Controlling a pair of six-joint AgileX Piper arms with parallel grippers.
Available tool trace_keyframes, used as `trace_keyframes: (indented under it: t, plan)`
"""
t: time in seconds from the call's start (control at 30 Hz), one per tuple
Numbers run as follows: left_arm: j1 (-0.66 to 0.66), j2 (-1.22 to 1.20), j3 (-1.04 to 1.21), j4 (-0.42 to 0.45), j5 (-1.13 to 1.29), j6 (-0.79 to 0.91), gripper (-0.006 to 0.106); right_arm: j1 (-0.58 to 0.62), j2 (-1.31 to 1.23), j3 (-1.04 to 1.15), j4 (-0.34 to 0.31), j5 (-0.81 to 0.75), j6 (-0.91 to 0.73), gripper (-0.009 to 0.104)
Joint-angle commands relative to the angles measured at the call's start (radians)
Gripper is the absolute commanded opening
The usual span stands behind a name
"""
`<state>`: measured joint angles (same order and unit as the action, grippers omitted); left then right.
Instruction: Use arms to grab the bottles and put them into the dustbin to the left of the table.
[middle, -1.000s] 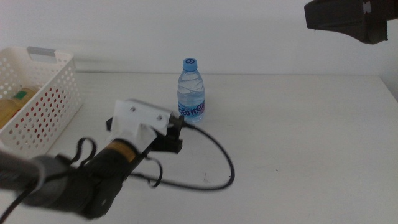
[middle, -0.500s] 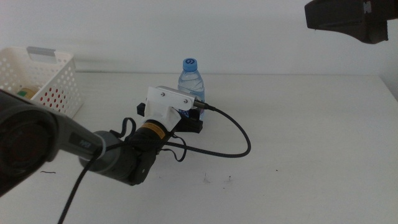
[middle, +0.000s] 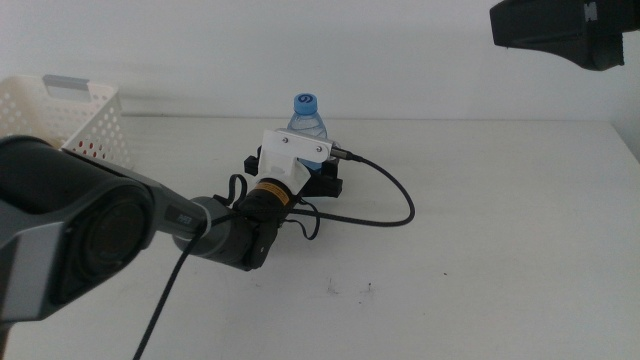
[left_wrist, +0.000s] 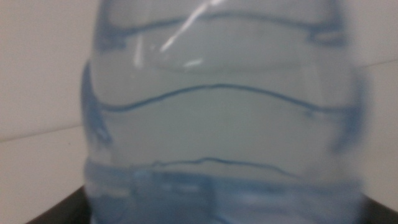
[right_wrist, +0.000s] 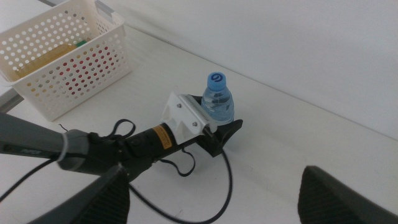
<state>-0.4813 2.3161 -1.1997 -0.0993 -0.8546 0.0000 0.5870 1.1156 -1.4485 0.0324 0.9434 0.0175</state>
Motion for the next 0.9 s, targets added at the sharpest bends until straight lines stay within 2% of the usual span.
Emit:
trace_keyframes:
  t: [0.0,0.1,0.17,0.27,0.4,0.57,0.73,0.8,0.87]
  plan:
    - [0.002,0.025,-0.041,-0.033,0.011,-0.009,0.094,0.005,-0.003,-0.007,-0.003,0.0,-0.009,0.077]
    - [0.002,0.036,-0.071,-0.068,0.035,-0.014,0.089,0.005,-0.003,-0.007,-0.003,0.0,-0.009,0.077]
    - [0.002,0.034,-0.073,-0.09,0.02,-0.014,0.077,0.005,-0.003,-0.007,-0.003,0.0,-0.009,0.077]
    - [0.002,0.012,-0.066,-0.092,0.036,0.006,0.046,0.005,-0.003,-0.007,-0.003,0.0,-0.009,0.077]
    - [0.002,-0.128,0.013,-0.072,0.228,0.011,0.0,0.005,-0.003,-0.007,-0.003,0.0,-0.009,0.077]
    - [0.002,-0.411,0.065,-0.066,0.708,0.0,-0.002,0.005,-0.003,-0.007,-0.003,0.0,-0.009,0.077]
    - [0.006,-0.596,0.011,0.006,1.107,0.064,-0.002,0.005,-0.003,-0.007,-0.003,0.0,-0.009,0.077]
    - [0.028,-0.641,-0.055,0.003,1.3,0.108,-0.002,0.005,-0.003,-0.007,-0.003,0.0,-0.009,0.077]
    - [0.091,-0.662,-0.142,-0.04,1.522,0.19,-0.002,0.005,-0.003,-0.007,-0.003,0.0,-0.009,0.077]
